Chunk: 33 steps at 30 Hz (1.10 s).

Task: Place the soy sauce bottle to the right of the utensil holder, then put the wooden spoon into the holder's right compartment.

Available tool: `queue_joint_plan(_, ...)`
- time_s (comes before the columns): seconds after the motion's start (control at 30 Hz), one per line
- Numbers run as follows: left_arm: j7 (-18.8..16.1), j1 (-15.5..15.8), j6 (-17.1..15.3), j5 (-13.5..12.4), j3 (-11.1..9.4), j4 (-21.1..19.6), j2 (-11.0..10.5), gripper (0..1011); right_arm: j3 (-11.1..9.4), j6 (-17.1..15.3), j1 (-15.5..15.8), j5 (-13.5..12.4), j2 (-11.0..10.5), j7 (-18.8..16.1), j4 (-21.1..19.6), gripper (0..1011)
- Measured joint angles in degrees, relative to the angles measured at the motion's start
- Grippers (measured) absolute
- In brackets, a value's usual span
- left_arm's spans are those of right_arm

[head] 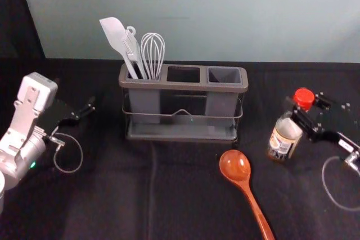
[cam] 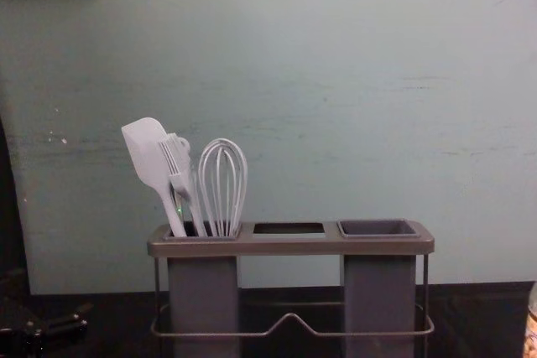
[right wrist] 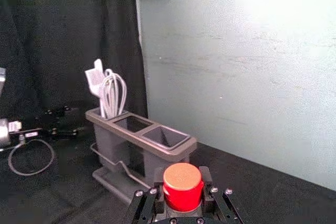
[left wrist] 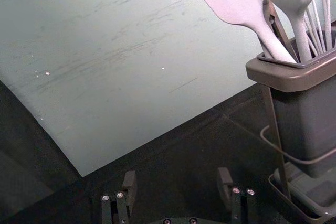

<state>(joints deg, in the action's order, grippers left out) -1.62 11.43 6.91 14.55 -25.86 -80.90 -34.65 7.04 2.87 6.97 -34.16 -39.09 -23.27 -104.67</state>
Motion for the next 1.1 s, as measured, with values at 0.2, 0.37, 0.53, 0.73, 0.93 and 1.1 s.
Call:
queue_joint_plan(0.2, 0.0, 0.0, 0.0, 0.0, 0.0, 0.0, 0.0, 1005, 1.6, -0.8, -5.1, 1.2, 2.3, -1.0, 5.1, 390)
queue_joint_plan(0.37, 0.0, 0.0, 0.0, 0.0, 0.0, 0.0, 0.0, 1005, 2.8, -1.0, -9.0, 2.2, 4.2, -1.7, 9.2, 392)
queue_joint_plan(0.53, 0.0, 0.0, 0.0, 0.0, 0.0, 0.0, 0.0, 1005, 4.0, -0.9, -12.0, 3.1, 5.7, -2.5, 12.3, 392)
queue_joint_plan(0.73, 0.0, 0.0, 0.0, 0.0, 0.0, 0.0, 0.0, 1005, 5.4, -0.3, -15.0, 4.6, 7.6, -2.8, 15.6, 390)
queue_joint_plan(0.93, 0.0, 0.0, 0.0, 0.0, 0.0, 0.0, 0.0, 1005, 5.8, 0.6, -16.4, 5.7, 9.3, -2.2, 18.0, 390)
queue_joint_plan(1.1, 0.0, 0.0, 0.0, 0.0, 0.0, 0.0, 0.0, 1005, 5.8, 1.0, -17.2, 6.3, 10.3, -2.1, 19.5, 390)
